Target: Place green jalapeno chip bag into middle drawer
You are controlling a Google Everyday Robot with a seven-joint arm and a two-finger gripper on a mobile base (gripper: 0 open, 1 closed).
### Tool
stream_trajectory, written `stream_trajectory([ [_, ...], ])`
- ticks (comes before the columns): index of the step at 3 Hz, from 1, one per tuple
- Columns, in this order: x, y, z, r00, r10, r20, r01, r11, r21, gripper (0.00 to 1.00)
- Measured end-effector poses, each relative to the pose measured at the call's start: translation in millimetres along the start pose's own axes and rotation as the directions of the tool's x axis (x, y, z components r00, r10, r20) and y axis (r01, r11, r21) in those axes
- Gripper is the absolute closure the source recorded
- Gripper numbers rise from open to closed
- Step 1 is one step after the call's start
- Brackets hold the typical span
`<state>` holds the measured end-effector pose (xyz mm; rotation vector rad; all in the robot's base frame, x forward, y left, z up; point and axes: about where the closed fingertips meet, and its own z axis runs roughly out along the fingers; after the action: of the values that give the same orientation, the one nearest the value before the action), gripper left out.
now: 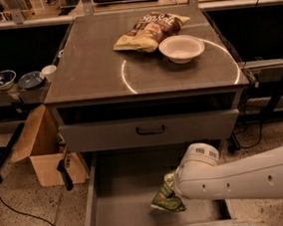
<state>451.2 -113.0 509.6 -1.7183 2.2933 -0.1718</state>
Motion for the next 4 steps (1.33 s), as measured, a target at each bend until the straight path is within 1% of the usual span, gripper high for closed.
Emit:
stream_trajectory([
  [1, 0.0, 0.0, 0.0, 1.0, 0.0, 0.0, 0.0, 1.0, 0.0, 1.0],
  [2, -0.1, -4.4, -2.0, 1.0, 0.012, 0.004, -0.012, 0.9997, 0.021, 1.0],
  [4, -4.4, 1.7, 24.0, 1.0, 0.027, -0.003, -0.027, 0.9995, -0.016, 1.0],
])
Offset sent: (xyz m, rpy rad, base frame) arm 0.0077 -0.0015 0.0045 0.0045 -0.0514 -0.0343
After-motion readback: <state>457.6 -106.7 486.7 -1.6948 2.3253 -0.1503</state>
